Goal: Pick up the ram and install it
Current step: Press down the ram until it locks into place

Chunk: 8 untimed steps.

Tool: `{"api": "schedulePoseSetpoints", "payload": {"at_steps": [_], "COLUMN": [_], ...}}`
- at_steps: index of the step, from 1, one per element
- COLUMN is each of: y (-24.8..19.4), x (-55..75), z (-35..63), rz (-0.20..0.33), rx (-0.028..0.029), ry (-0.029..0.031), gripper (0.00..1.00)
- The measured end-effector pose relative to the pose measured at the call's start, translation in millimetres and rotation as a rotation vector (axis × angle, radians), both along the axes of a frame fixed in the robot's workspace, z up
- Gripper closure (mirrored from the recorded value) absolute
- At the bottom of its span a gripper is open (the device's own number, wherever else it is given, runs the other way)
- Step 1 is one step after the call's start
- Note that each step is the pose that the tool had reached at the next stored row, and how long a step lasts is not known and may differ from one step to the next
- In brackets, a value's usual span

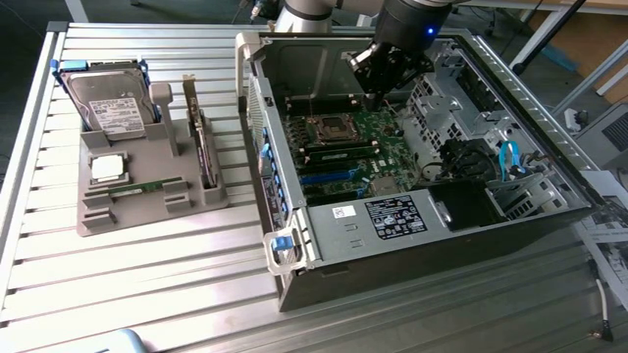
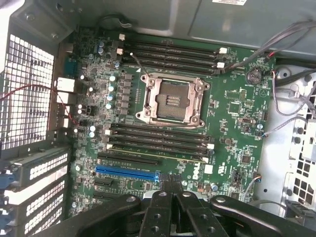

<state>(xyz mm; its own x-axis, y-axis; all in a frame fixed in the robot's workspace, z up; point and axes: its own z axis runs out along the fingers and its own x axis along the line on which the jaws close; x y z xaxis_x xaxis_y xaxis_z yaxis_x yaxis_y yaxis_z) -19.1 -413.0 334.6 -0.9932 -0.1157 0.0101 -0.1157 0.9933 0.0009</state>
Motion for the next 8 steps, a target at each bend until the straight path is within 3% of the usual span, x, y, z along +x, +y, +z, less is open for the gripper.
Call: {"api": "schedulePoseSetpoints", "payload": {"at_steps": [8], "y": [0.0], "x": [0.0], "z": [0.0], "rz": [-0.024], "rx": [0.0], "ry": [0.0], "gripper": [0.89]}}
